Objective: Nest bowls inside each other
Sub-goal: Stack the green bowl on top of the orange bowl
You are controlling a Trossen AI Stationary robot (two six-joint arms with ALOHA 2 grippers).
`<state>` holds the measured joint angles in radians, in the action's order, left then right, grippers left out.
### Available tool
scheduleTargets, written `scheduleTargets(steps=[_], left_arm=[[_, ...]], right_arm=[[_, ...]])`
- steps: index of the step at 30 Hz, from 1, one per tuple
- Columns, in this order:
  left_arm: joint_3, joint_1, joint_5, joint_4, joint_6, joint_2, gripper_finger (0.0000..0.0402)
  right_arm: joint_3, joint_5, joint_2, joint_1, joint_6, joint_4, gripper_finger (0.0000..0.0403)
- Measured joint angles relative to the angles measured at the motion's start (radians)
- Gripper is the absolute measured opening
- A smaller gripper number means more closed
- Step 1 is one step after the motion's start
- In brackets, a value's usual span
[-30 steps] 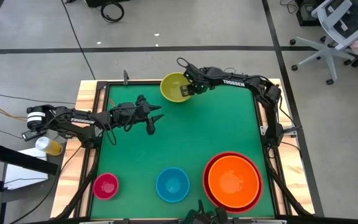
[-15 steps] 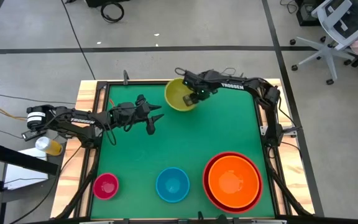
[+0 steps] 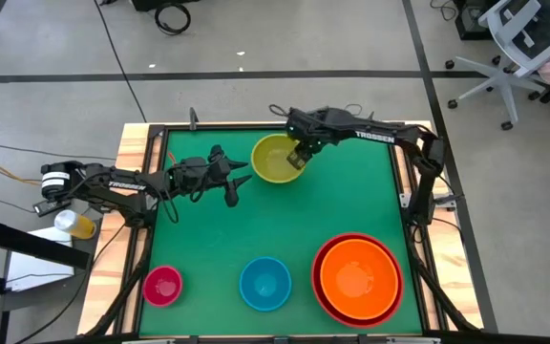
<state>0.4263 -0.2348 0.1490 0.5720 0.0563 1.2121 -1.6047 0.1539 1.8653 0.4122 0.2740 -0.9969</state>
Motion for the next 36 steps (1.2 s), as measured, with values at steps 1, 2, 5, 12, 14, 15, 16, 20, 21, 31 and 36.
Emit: scheduleTargets(steps=[1,2,5,12,14,15,16,20,21,31,36], left_arm=[[0.000,0.000,0.000,0.000,0.000,0.000,0.0194],[0.000,0.000,0.000,-0.001,0.005,0.000,0.0194],[0.000,0.003,0.000,-0.006,0.030,0.000,0.0194],[0.000,0.003,0.000,-0.028,0.041,0.000,0.0194],[0.000,0.003,0.000,-0.028,0.039,0.000,0.0194],[0.000,0.003,0.000,-0.028,0.039,0.000,0.0194],[0.000,0.003,0.000,-0.028,0.039,0.000,0.0194],[0.000,0.005,-0.001,-0.029,0.050,0.000,0.0194],[0.000,0.008,0.000,-0.028,0.058,0.000,0.0194],[0.000,0.017,-0.005,0.001,0.065,-0.004,0.0194],[0.000,0.025,-0.015,0.002,0.046,-0.004,0.0194]], right_arm=[[0.000,-0.002,-0.010,-0.019,-0.061,0.001,0.0142],[0.000,-0.004,-0.016,-0.040,-0.129,0.004,0.0142],[0.002,-0.015,-0.012,-0.121,-0.355,0.026,0.0142],[0.028,0.010,0.064,-0.278,-0.584,0.126,0.0150],[0.029,0.064,0.082,-0.291,-0.590,0.150,0.0157],[0.029,0.080,0.084,-0.291,-0.591,0.166,0.0161],[0.029,0.092,0.086,-0.288,-0.589,0.175,0.0166],[0.028,0.077,0.090,-0.264,-0.565,0.198,0.0194],[0.028,0.056,0.090,-0.256,-0.563,0.196,0.0201],[0.045,-0.022,0.096,-0.190,-0.468,0.233,0.0201],[0.074,-0.100,0.096,-0.163,-0.432,0.258,0.0174]])
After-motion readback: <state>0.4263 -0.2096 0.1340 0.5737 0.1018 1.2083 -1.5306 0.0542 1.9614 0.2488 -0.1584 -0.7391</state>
